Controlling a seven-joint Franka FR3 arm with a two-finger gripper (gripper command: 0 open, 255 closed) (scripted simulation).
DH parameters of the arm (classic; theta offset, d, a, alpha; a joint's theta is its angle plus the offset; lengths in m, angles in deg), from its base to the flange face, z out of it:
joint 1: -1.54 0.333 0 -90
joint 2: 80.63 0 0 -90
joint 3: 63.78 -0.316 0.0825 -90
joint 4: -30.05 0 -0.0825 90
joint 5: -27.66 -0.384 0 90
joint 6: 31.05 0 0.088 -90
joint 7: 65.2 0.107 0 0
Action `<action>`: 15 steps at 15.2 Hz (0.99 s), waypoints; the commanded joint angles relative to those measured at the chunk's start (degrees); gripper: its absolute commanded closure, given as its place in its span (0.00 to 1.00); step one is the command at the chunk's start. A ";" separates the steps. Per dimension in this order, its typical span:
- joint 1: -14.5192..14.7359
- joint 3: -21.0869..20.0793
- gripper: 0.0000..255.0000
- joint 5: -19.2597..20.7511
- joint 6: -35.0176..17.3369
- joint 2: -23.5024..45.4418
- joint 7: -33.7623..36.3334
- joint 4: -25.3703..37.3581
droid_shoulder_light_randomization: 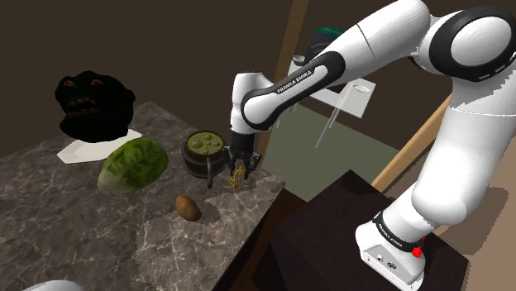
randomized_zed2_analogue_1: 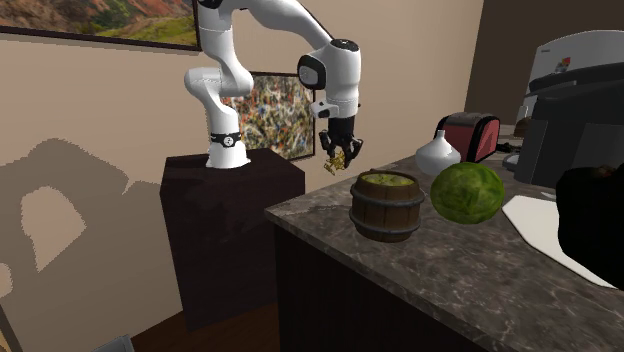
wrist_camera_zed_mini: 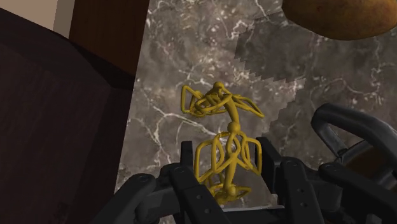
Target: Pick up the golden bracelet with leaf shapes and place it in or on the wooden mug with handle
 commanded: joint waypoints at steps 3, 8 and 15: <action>-0.58 -0.69 1.00 -1.08 2.66 -2.34 -0.16 0.51; -1.29 -1.40 1.00 -2.43 6.02 -5.24 -0.44 1.24; -2.10 -2.09 1.00 -4.12 10.89 -8.95 -0.71 2.79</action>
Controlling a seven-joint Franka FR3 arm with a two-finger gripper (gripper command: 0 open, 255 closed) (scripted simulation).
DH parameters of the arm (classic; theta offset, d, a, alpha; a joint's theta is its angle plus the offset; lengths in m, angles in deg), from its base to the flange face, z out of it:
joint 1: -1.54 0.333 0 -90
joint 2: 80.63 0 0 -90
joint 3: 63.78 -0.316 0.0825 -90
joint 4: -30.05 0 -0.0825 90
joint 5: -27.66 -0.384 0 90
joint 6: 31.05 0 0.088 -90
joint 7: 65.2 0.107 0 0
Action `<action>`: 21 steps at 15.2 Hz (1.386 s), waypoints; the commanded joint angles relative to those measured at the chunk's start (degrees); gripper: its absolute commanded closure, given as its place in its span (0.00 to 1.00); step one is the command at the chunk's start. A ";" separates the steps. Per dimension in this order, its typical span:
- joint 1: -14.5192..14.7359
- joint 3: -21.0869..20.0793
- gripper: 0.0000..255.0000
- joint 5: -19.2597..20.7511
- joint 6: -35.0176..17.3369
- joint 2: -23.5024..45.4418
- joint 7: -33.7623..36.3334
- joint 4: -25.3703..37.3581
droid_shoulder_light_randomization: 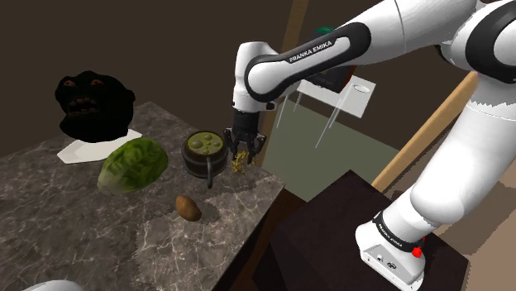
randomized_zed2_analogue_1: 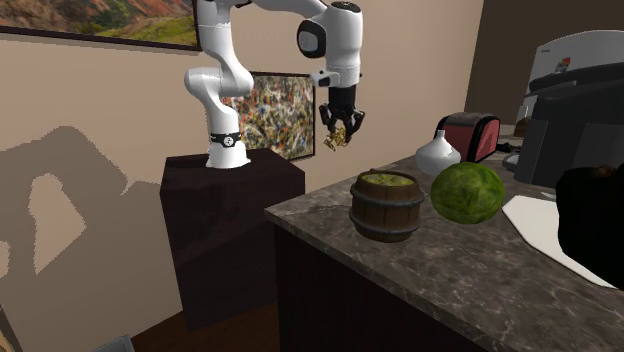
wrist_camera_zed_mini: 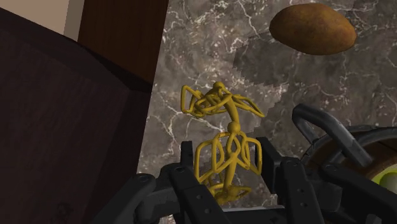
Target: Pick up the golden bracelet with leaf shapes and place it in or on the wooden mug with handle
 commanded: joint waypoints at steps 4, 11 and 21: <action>-0.37 -0.37 1.00 -1.01 3.53 -2.27 0.07 1.52; 1.91 0.53 1.00 3.87 8.79 6.13 3.89 14.60; 9.45 3.70 1.00 11.46 17.83 24.80 7.99 41.66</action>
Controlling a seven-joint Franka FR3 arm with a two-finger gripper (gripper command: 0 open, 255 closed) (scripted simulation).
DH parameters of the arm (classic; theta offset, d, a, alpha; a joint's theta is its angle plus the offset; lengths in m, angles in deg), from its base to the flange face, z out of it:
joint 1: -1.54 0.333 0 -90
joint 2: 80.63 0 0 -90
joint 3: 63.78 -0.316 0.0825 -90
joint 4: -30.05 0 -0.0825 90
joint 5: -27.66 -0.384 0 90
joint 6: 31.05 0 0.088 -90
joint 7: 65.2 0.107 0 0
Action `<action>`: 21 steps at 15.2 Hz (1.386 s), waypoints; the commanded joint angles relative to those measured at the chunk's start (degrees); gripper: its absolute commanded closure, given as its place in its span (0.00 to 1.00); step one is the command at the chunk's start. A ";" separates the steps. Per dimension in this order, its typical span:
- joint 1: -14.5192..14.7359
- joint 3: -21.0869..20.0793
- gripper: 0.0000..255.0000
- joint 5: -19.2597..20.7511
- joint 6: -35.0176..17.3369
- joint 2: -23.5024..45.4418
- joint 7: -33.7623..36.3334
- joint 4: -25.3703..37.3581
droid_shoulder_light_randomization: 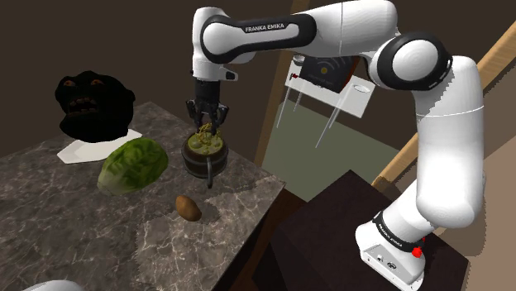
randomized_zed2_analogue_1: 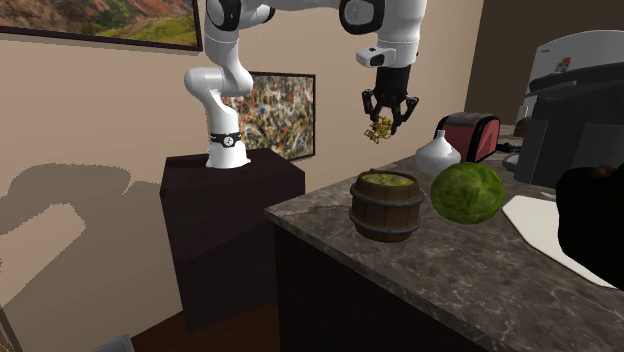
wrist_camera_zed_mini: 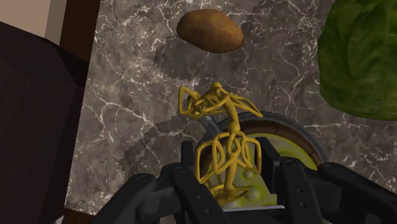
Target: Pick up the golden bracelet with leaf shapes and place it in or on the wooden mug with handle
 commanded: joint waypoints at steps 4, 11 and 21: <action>0.21 0.41 1.00 0.51 -2.76 1.49 -0.27 -1.38; 0.42 1.02 1.00 1.20 -6.79 3.62 -0.71 -3.46; 0.52 1.22 1.00 1.42 -7.92 4.33 -0.83 -3.91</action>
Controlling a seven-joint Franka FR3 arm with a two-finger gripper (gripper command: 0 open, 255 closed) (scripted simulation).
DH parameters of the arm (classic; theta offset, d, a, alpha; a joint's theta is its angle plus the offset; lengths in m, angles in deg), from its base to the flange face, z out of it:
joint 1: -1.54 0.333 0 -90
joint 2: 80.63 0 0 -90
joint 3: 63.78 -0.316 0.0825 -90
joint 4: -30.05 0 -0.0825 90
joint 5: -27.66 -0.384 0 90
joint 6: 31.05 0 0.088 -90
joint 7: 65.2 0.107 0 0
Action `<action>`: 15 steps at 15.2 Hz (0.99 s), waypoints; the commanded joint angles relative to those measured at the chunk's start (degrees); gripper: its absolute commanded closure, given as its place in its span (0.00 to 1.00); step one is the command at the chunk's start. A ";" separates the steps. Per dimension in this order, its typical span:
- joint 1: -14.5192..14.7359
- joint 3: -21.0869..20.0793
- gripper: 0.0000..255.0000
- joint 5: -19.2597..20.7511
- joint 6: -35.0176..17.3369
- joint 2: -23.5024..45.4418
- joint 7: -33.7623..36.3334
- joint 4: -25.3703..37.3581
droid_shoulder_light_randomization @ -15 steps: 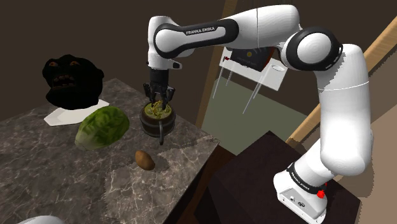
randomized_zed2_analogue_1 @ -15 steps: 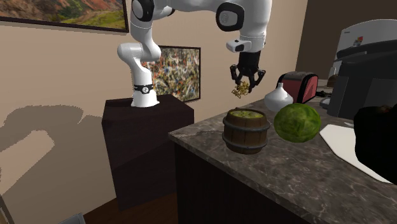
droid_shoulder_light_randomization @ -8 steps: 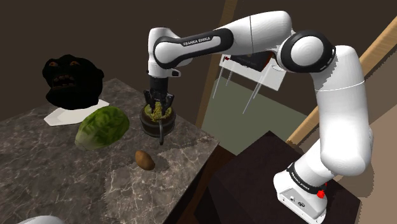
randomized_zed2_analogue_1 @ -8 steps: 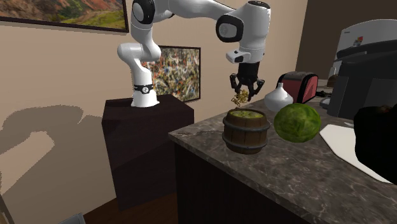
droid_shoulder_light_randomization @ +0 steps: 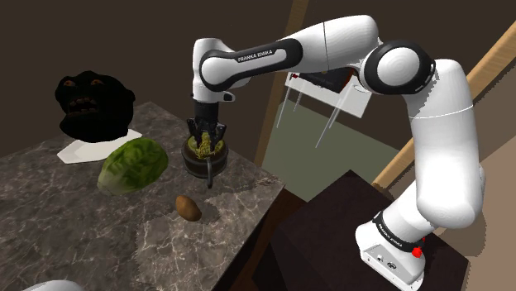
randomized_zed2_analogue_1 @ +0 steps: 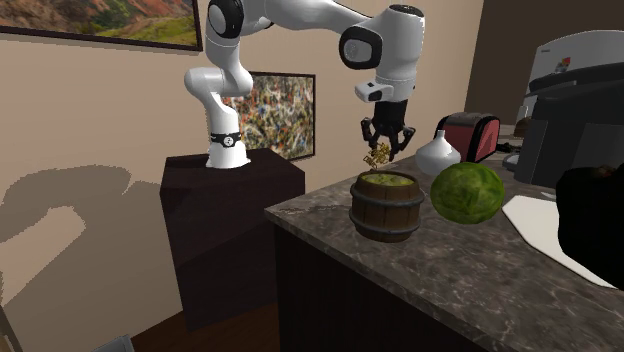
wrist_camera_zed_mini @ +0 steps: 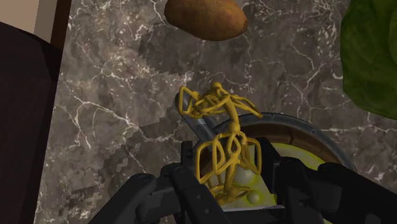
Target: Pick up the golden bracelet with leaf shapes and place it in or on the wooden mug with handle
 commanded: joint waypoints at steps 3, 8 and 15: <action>0.00 0.00 0.00 0.00 0.00 0.00 0.00 0.00; -0.19 -0.15 0.00 -0.22 3.52 -0.61 -0.15 2.93; -0.22 -0.22 0.00 -0.34 6.83 -0.87 -0.24 6.00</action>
